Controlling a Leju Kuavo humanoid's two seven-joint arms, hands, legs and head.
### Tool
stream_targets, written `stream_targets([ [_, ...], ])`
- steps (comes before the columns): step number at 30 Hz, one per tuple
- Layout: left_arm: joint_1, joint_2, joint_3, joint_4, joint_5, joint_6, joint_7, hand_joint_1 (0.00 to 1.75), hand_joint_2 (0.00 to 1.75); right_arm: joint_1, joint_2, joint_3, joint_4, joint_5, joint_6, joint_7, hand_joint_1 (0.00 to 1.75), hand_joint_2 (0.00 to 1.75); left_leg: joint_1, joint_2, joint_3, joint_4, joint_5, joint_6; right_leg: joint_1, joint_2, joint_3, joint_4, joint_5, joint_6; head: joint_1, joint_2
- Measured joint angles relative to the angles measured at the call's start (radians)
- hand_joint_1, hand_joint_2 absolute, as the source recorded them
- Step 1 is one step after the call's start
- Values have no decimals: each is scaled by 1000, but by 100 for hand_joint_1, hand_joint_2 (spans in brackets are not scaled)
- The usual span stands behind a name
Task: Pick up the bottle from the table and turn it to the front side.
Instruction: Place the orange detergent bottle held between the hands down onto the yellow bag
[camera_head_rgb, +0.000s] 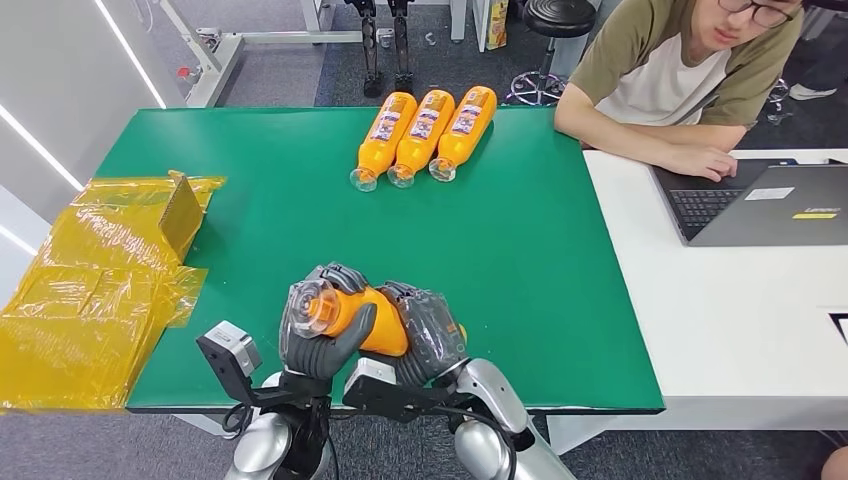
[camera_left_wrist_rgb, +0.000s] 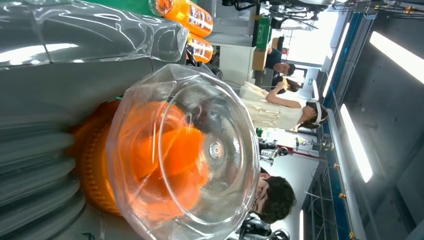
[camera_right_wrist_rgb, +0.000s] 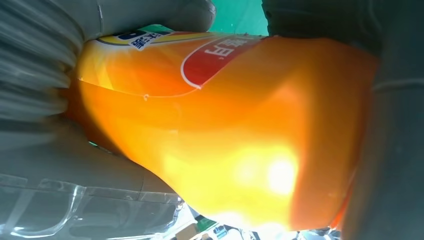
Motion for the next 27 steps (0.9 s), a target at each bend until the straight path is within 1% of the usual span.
stream_targets([
  [2,0,0,0,0,1,0,-2,175,175,0,0,-1,0,12,-5,0,38,175,0,0,0,0,0,0,0,0,0,0,0,0,0,0],
  [3,-1,0,0,0,2,2,-2,175,175,1,1,-2,0,20,-10,0,6,175,0,0,0,0,0,0,0,0,0,0,0,0,0,0],
  [5,-3,0,0,0,4,7,-4,175,175,4,2,-2,0,32,-24,-1,0,175,0,0,0,0,0,0,0,0,0,0,0,0,0,0],
  [14,-11,0,1,0,10,22,-10,175,175,22,9,-3,0,18,-58,-6,0,175,0,0,0,0,0,0,0,0,0,0,0,0,0,0],
  [23,-12,1,3,-13,12,65,-24,175,175,52,21,-21,-37,-121,-163,-90,0,175,0,0,0,0,0,0,0,0,0,0,0,0,0,0],
  [27,-11,3,14,-30,-4,112,-34,175,175,80,23,-40,-72,-197,-230,-142,0,175,0,0,0,0,0,0,0,0,0,0,0,0,0,0],
])
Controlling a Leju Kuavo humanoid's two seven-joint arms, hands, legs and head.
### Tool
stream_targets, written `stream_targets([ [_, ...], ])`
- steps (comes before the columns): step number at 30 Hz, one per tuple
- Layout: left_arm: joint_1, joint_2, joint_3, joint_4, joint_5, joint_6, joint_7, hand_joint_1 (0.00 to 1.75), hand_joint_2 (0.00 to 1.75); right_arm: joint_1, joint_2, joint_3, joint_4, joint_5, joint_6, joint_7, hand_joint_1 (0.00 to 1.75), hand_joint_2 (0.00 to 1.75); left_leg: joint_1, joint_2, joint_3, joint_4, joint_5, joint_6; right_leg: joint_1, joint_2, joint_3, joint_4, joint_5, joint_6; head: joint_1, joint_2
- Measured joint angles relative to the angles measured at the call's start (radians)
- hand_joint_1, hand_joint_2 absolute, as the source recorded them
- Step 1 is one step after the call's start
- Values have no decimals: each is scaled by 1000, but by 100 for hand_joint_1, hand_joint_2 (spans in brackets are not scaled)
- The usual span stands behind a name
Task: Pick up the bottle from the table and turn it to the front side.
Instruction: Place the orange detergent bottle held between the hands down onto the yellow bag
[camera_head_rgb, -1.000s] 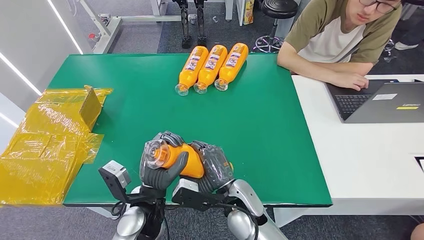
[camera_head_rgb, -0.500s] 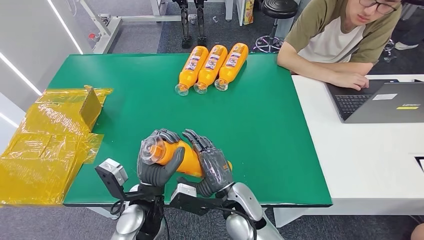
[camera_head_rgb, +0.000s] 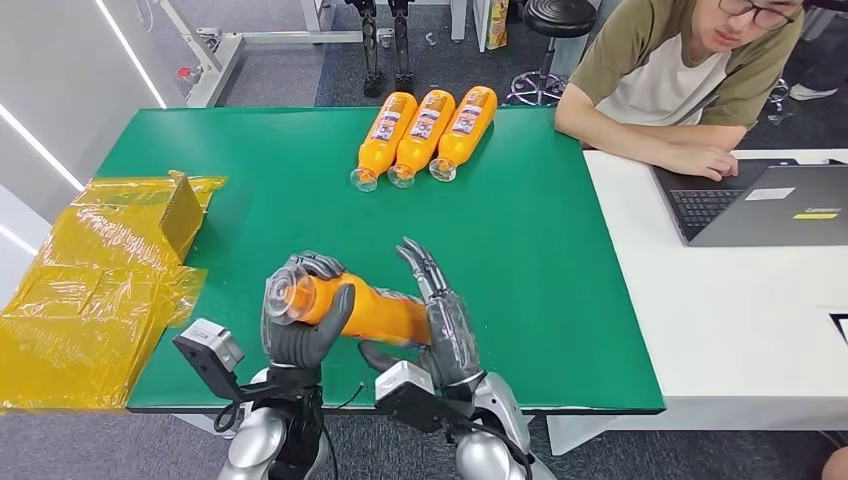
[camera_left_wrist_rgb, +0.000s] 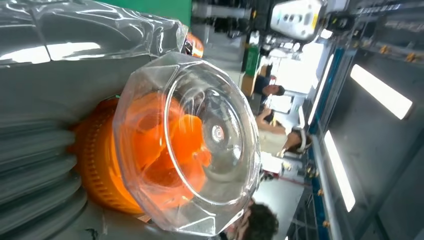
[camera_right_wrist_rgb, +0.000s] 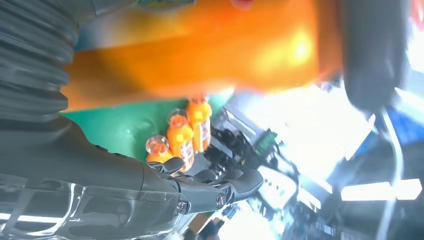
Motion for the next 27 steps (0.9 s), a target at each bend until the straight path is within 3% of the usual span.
stream_targets([
  [10,2,18,34,-41,-37,51,-8,175,175,48,1,-27,-62,-47,-52,-48,0,175,0,0,0,0,0,0,0,0,0,0,0,0,0,0],
  [13,4,28,45,-51,-112,123,-5,175,175,66,1,-34,-84,-97,-100,-99,0,175,0,0,0,0,0,0,0,0,0,0,0,0,0,0],
  [16,5,58,79,-68,-321,248,37,175,175,96,1,-44,-127,-156,-165,-156,0,175,0,0,0,0,0,0,0,0,0,0,-1,-1,0,0],
  [23,10,186,234,-75,-832,450,161,175,175,151,0,-52,-205,-228,-207,-202,0,175,0,1,1,-2,0,-1,0,1,-1,2,-2,-3,0,0],
  [25,18,245,280,-74,-956,457,200,175,175,157,0,-52,-207,-249,-206,-215,0,175,0,1,1,-2,0,-2,0,1,-1,3,-2,-4,0,0],
  [27,23,320,318,-66,-1095,402,257,175,175,159,-1,-52,-208,-272,-199,-225,0,175,1,1,1,-2,0,-3,1,1,-1,4,-3,-5,0,0],
])
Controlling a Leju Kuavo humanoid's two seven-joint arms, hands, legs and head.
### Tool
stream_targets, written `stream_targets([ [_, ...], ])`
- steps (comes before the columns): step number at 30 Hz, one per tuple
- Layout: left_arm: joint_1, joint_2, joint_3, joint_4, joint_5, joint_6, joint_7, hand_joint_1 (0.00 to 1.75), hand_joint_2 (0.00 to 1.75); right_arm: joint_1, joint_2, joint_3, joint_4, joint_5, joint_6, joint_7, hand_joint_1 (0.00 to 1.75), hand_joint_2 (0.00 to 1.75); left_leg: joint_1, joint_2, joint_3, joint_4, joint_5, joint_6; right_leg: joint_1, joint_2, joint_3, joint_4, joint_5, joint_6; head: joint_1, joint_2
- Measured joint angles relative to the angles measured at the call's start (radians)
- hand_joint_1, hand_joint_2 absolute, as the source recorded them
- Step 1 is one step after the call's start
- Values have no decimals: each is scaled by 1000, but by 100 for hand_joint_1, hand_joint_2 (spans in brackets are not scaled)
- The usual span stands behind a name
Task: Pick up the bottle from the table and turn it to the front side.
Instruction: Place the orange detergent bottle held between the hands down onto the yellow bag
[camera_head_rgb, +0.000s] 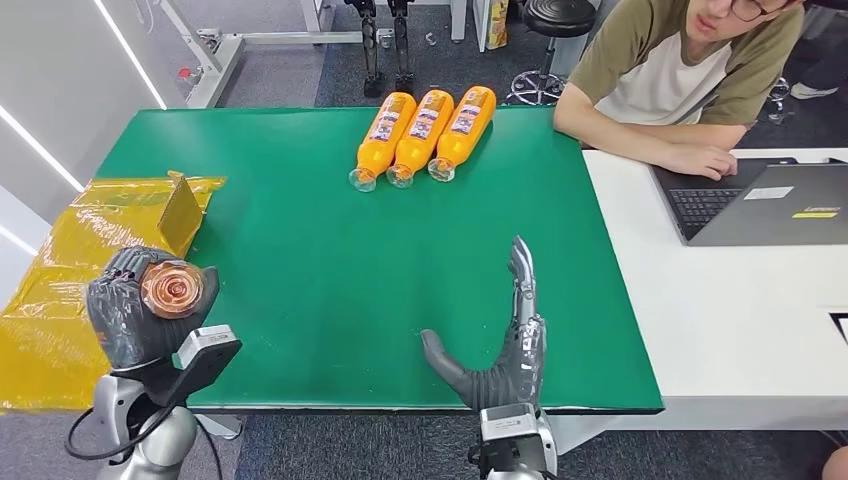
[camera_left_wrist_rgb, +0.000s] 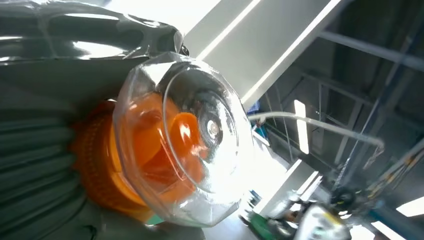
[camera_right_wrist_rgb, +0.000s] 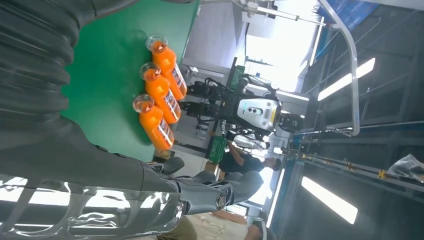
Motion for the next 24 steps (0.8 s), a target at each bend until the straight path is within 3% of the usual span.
stream_targets([
  [2,0,92,26,21,-121,-99,36,175,175,1,0,0,0,-22,12,-9,0,175,0,1,0,0,0,-2,0,1,-1,1,0,-2,0,0],
  [4,-4,192,45,50,-171,-185,19,175,175,1,0,0,1,-36,23,-18,0,175,1,3,0,0,1,-3,1,2,-3,2,0,-3,0,0],
  [7,-15,302,64,84,-182,-236,-11,175,175,1,0,0,1,-40,29,-26,0,175,1,4,0,0,1,-4,1,3,-4,3,0,-4,0,0],
  [17,-76,469,54,168,-179,-395,-76,175,175,1,0,-1,1,-40,39,-27,0,175,1,4,0,0,1,-4,1,3,-4,3,1,-5,0,0],
  [24,-256,542,-49,356,-200,-507,-156,175,175,1,2,-5,1,-37,56,-27,0,175,2,3,0,0,3,-7,1,2,-4,3,2,-7,0,0],
])
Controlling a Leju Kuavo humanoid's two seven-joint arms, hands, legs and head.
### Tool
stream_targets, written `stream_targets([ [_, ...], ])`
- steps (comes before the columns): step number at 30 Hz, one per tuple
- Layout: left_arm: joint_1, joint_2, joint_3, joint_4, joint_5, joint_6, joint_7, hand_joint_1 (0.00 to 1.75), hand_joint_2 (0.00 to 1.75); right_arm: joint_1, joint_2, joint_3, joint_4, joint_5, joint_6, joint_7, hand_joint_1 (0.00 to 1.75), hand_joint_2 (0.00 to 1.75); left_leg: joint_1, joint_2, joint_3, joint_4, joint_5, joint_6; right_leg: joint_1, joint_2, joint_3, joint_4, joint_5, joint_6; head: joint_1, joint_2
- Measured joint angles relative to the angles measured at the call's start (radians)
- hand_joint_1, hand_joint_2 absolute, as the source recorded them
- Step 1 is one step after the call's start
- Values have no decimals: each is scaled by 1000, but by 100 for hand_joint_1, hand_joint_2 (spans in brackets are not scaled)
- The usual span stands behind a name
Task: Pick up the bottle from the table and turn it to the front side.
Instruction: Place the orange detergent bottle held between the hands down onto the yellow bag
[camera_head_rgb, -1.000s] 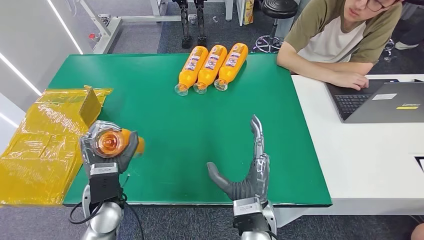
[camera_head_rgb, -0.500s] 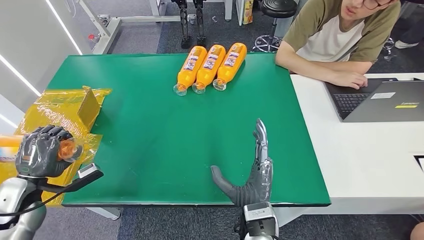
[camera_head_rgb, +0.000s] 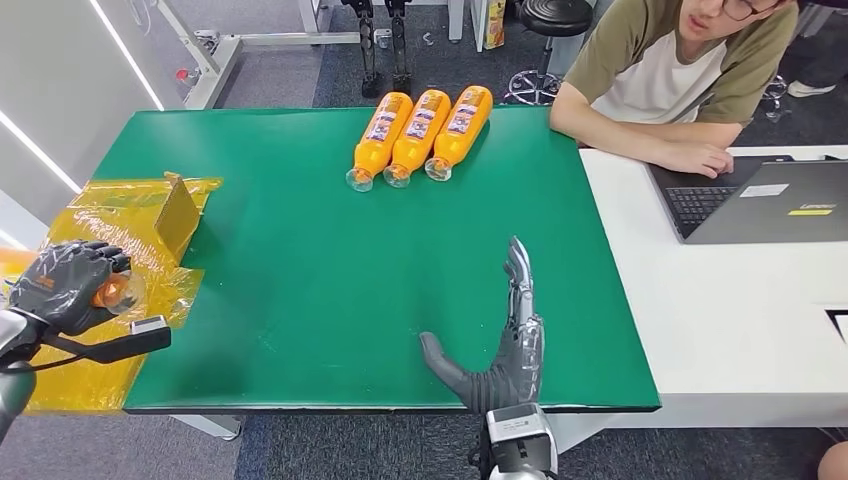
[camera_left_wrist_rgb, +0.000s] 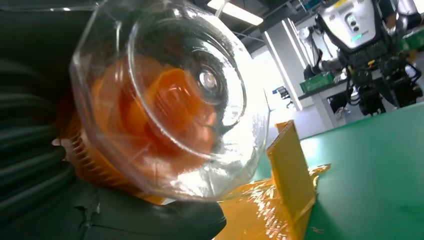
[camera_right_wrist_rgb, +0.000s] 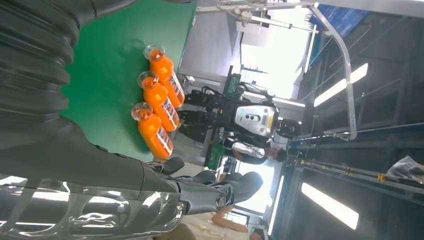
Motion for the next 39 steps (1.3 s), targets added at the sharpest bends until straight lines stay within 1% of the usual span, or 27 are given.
stream_targets([
  [3,-94,22,-84,107,-31,-38,-29,175,175,-2,2,-1,0,3,12,1,0,175,0,0,0,0,0,-1,0,0,0,0,0,-1,0,0],
  [5,-140,31,-137,164,-41,-46,-39,175,175,-4,4,-1,0,3,15,3,0,175,0,0,0,0,0,-1,0,0,0,0,1,-1,0,0],
  [7,-174,34,-175,208,-47,-47,-45,175,175,-6,5,-1,0,4,17,3,0,175,0,1,0,0,0,-1,0,1,-1,0,1,-1,0,0],
  [8,-194,26,-192,232,-61,-47,-48,175,175,-7,5,-1,1,6,18,6,0,175,0,1,0,0,0,-1,0,1,-2,0,1,-1,0,0],
  [9,-222,6,-211,265,-82,-47,-46,175,175,-11,5,-1,1,11,19,13,0,175,-1,-2,0,0,1,0,0,-1,-2,0,1,-1,0,0],
  [10,-253,-25,-233,306,-106,-48,-37,175,175,-18,6,0,2,18,20,22,0,175,-2,-5,-1,1,2,0,-1,-5,-2,-1,0,0,0,0],
  [12,-309,-107,-279,392,-140,-52,-5,175,175,-40,9,1,3,32,20,41,0,175,-2,-13,-2,0,3,1,-2,-12,2,0,-1,1,0,0],
  [14,-333,-175,-314,452,-140,-54,20,175,175,-56,14,2,3,38,18,52,0,175,-2,-13,-2,0,3,1,-2,-11,2,0,1,1,1,0],
  [17,-350,-246,-337,517,-122,-54,39,175,175,-60,16,3,3,39,14,56,0,175,-2,-4,-2,0,3,1,-2,-3,0,-1,4,0,0,0],
  [21,-362,-297,-342,563,-102,-53,47,175,175,-60,16,3,3,39,12,56,0,175,-2,0,-2,1,2,1,-2,1,-2,-1,4,1,0,0],
  [24,-364,-319,-342,582,-90,-55,54,175,175,-60,16,3,3,40,12,56,0,175,-2,0,-2,0,2,1,-2,1,-3,-1,4,1,0,0],
  [29,-346,-365,-342,604,-64,-36,93,175,175,-61,16,3,4,41,13,57,0,175,-2,0,-2,0,2,0,-2,1,-3,0,3,0,0,0],
  [33,-339,-389,-342,614,-58,-30,99,175,175,-63,16,3,6,41,12,57,0,175,-2,-1,-2,0,2,0,-2,0,-2,0,3,0,0,0],
  [34,-339,-393,-342,616,-56,-32,100,167,175,-64,16,3,7,41,12,57,0,175,-2,-1,-2,0,2,0,-2,-1,-2,0,3,0,0,0],
  [35,-339,-397,-341,618,-54,-35,102,141,175,-64,16,3,8,41,11,57,0,175,-2,-1,-2,0,2,0,-2,-1,-2,0,3,0,0,0],
  [37,-340,-401,-340,621,-51,-50,113,58,175,-66,16,3,10,40,8,55,0,175,-2,-1,-1,0,2,0,-2,-1,-2,1,3,0,0,0],
  [38,-341,-402,-339,623,-49,-66,123,23,175,-68,16,3,12,39,6,54,0,175,-2,-1,-1,-1,2,0,-2,-1,-2,1,3,0,0,0],
  [39,-341,-404,-337,625,-46,-86,133,7,175,-70,16,4,14,38,2,54,0,175,-2,-1,-1,-1,2,0,-2,-1,-2,1,4,0,0,0],
])
